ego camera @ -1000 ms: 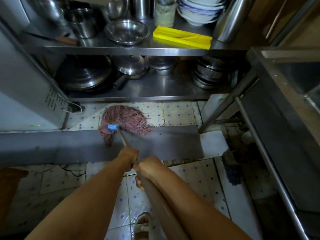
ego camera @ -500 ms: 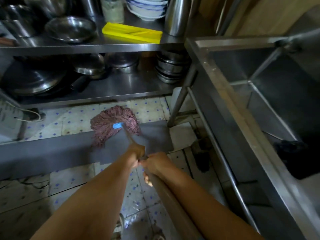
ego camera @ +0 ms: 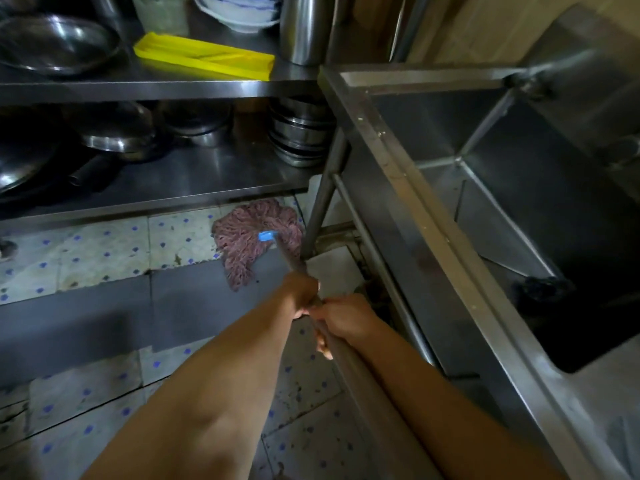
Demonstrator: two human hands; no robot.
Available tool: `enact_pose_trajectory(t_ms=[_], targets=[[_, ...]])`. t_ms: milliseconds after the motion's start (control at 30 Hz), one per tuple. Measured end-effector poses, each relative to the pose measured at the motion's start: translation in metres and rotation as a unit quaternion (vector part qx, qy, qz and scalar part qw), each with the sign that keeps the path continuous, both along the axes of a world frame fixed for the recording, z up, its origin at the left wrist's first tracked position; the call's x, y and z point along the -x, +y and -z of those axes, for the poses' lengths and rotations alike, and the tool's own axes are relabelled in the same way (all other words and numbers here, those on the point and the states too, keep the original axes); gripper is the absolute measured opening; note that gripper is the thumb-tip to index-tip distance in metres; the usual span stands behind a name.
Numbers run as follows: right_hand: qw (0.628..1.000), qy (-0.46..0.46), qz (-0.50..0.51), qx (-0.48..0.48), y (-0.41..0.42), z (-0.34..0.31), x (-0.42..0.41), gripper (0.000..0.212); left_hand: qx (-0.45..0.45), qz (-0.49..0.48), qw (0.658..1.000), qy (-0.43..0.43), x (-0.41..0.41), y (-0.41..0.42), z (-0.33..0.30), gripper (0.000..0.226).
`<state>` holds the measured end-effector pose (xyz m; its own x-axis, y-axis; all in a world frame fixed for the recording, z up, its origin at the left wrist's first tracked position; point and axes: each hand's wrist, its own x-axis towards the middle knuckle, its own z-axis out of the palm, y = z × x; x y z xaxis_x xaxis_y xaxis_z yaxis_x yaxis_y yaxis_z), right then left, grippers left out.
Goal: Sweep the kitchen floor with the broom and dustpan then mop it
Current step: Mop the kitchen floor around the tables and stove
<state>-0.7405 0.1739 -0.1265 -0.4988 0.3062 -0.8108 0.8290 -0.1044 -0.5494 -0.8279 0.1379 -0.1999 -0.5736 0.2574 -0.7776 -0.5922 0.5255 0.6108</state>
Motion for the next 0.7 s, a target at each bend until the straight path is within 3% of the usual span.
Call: enact_pose_trajectory(t_ms=[133,267,333,433,567,700], targets=[[1.0,0.017,-0.009,0.006,-0.008,-0.001,0.023,0.023,-0.008,-0.026,1.0,0.0,0.024,-0.007,0.01,0.034],[0.999,0.029,-0.002,0.013,-0.024,0.007,0.049,0.012,-0.037,-0.046,0.998,-0.034,0.049,-0.025,0.007,0.015],[0.999,0.032,-0.005,-0.004,-0.038,0.01,0.065,0.006,-0.036,-0.063,0.997,-0.033,0.062,-0.039,0.007,0.022],[1.0,0.008,0.011,0.009,-0.063,0.019,0.085,0.019,-0.042,-0.071,0.996,-0.016,0.075,-0.061,0.001,0.013],[1.0,-0.019,-0.005,0.016,-0.094,0.023,0.105,0.022,-0.033,-0.06,0.998,0.01,0.087,-0.094,-0.003,0.035],[0.999,-0.026,-0.038,0.026,-0.13,0.014,0.117,0.018,-0.027,-0.072,0.997,0.027,0.098,-0.138,-0.008,0.034]])
